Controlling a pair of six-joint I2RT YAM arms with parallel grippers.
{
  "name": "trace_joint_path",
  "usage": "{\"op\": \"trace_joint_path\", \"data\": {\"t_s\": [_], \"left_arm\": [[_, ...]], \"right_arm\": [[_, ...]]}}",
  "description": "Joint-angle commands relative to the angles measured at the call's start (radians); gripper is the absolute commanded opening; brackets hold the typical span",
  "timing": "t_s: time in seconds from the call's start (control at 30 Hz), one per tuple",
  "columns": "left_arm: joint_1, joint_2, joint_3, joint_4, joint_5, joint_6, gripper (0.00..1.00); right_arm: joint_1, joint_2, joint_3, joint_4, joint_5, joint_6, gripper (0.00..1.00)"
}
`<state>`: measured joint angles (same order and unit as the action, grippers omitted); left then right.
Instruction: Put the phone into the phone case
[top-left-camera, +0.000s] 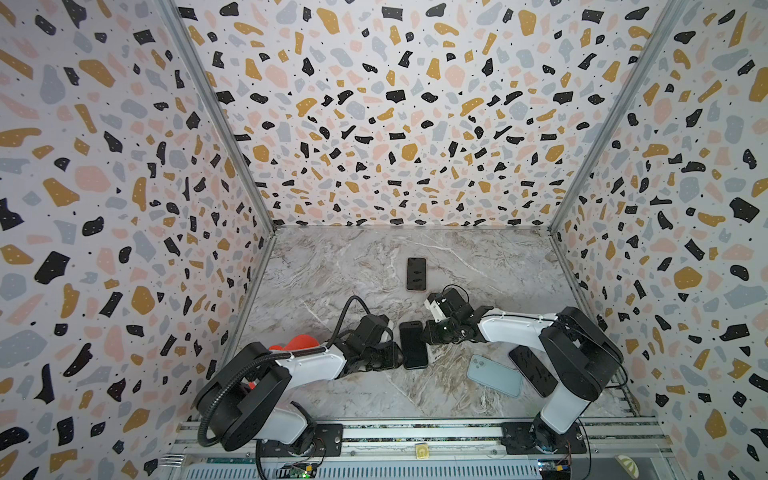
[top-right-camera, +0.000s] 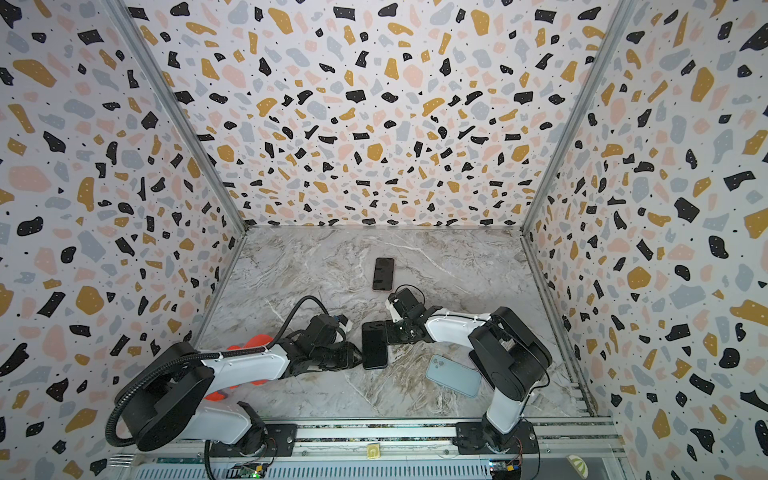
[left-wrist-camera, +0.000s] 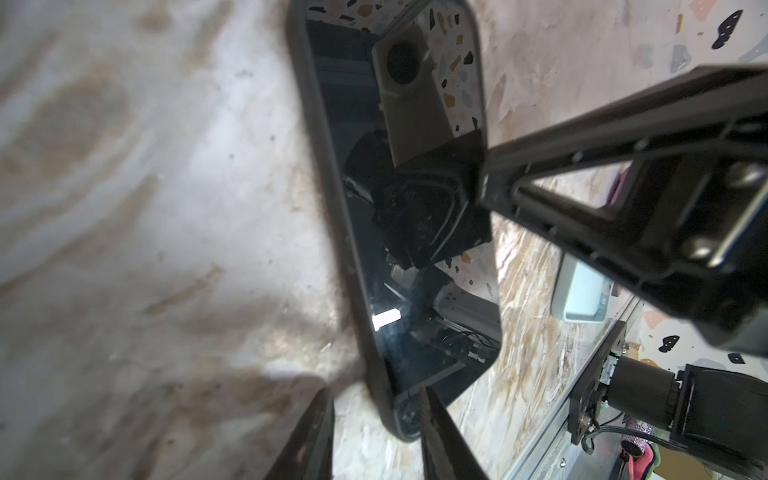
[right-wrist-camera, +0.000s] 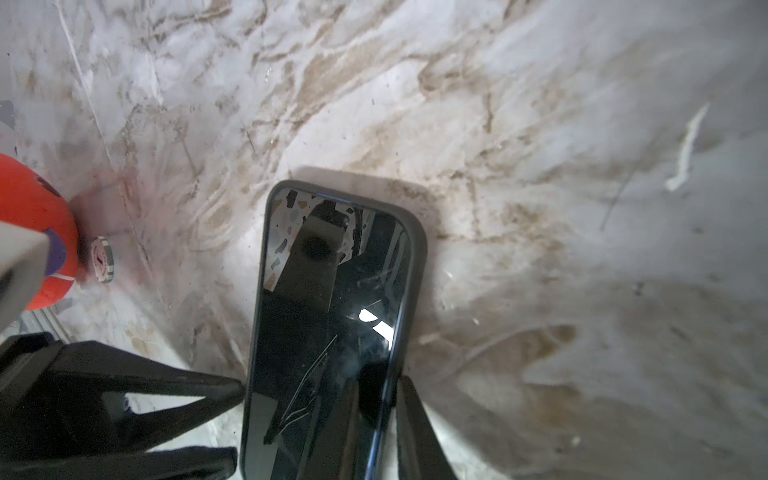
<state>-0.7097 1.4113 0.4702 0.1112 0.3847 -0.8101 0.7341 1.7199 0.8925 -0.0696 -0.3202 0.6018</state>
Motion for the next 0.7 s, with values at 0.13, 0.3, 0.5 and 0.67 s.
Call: {"op": "trace_joint_path", "data": {"t_s": [0.13, 0.3, 0.5, 0.67], "left_arm": [[-0.004, -0.045, -0.054, 0.039, 0.028, -0.054, 0.38], [-0.012, -0.054, -0.05, 0.044, 0.04, -0.068, 0.41], [-0.02, -0.029, -0.07, 0.124, 0.065, -0.12, 0.4], [-0.025, -0.002, -0.082, 0.183, 0.08, -0.139, 0.36]], "right_arm": [[0.016, -0.086, 0.007, -0.108, 0.065, -0.003, 0.22], [0.067, -0.191, -0.057, -0.142, 0.101, 0.082, 0.23], [0.09, -0.28, -0.136, -0.152, 0.093, 0.197, 0.26], [0.112, -0.293, -0.155, -0.142, 0.086, 0.212, 0.25]]}}
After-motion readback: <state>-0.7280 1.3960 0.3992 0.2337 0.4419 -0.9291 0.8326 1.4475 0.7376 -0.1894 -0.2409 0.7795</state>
